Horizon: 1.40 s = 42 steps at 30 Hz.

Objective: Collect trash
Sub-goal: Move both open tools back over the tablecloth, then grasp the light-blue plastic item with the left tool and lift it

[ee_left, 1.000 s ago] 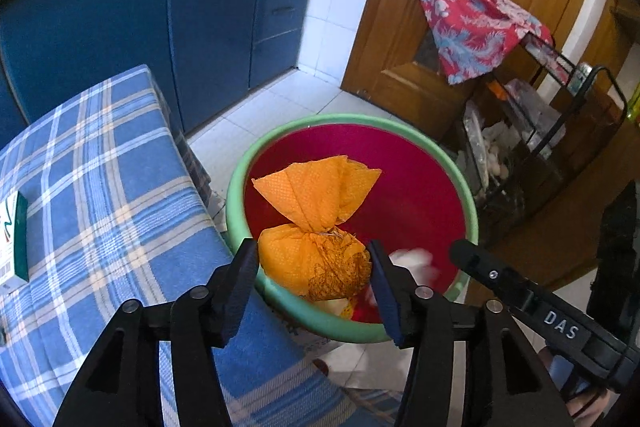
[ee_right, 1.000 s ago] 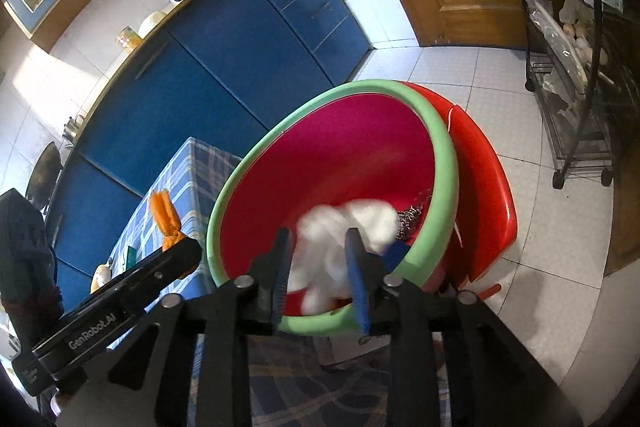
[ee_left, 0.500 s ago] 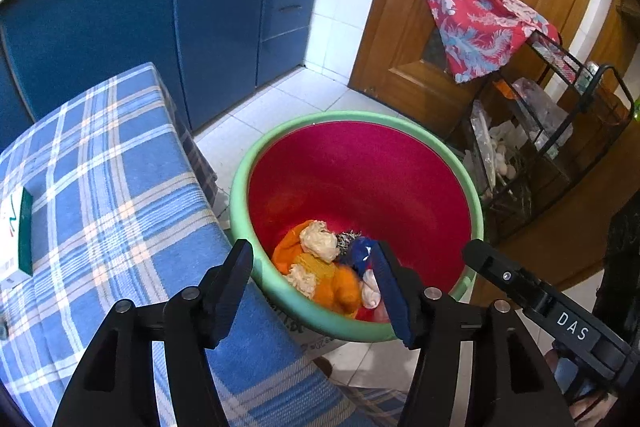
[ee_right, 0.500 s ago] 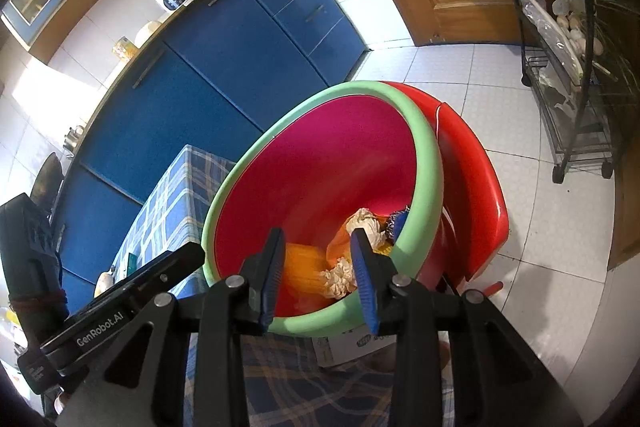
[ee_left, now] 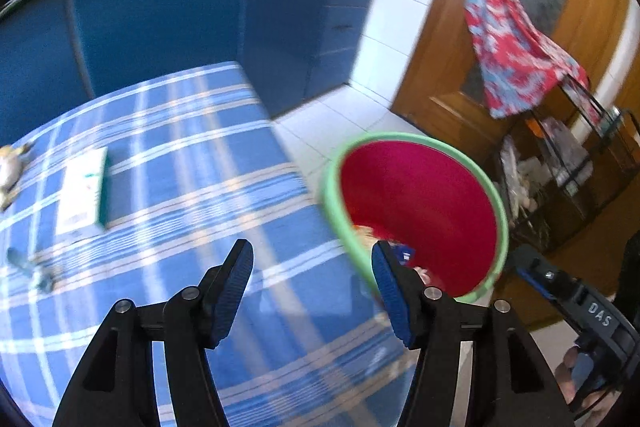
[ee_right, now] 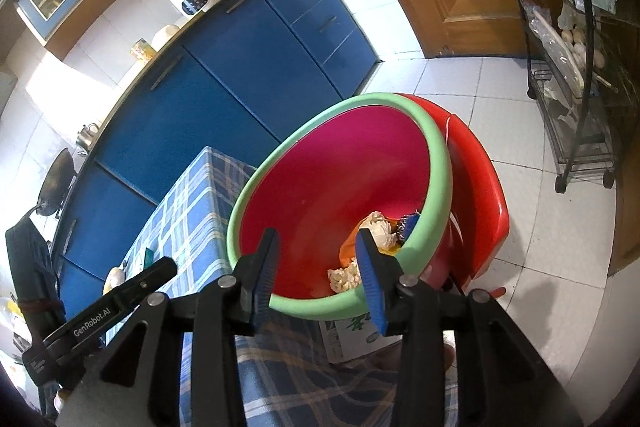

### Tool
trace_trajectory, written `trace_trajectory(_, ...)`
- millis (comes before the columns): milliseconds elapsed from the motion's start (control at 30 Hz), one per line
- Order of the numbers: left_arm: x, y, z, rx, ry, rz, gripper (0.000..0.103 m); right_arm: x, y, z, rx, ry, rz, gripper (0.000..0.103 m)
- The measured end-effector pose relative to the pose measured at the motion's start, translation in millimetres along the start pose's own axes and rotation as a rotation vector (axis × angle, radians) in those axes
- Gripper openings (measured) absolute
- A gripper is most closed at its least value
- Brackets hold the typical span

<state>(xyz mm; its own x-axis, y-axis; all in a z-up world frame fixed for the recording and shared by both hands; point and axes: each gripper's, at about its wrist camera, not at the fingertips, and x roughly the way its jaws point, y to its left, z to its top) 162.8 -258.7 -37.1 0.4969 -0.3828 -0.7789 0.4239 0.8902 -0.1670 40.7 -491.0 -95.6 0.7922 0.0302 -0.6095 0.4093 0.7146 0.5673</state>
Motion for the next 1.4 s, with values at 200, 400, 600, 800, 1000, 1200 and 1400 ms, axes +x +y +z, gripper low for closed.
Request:
trace_trajectory(200,-18,47,-9,-0.09,-0.025,0.08,0.063,-4,8,-4,-0.011,-0.001,0.01,0.043)
trace_trajectory(400,-31,91,-18,-0.182,-0.042,0.162,0.063,-8,17,-9,-0.024,0.0,0.013,0.043)
trace_trajectory(600,-38,127,-26,-0.262,-0.051,0.242,0.063,-7,27,-12,-0.044,0.004,0.014,0.043)
trace_trajectory(800,-33,162,-31,-0.335,-0.064,0.347,0.063,-5,37,-15,-0.064,0.015,0.012,0.043)
trace_trajectory(1000,-23,187,-33,-0.366,-0.06,0.415,0.063,-2,46,-15,-0.079,0.024,0.006,0.043)
trace_trajectory(1200,-10,203,-35,-0.403,-0.037,0.383,0.063,3,60,-15,-0.106,0.035,0.01,0.044)
trace_trajectory(1400,-14,206,-38,-0.376,-0.056,0.366,0.037,8,75,-18,-0.133,0.046,0.017,0.044)
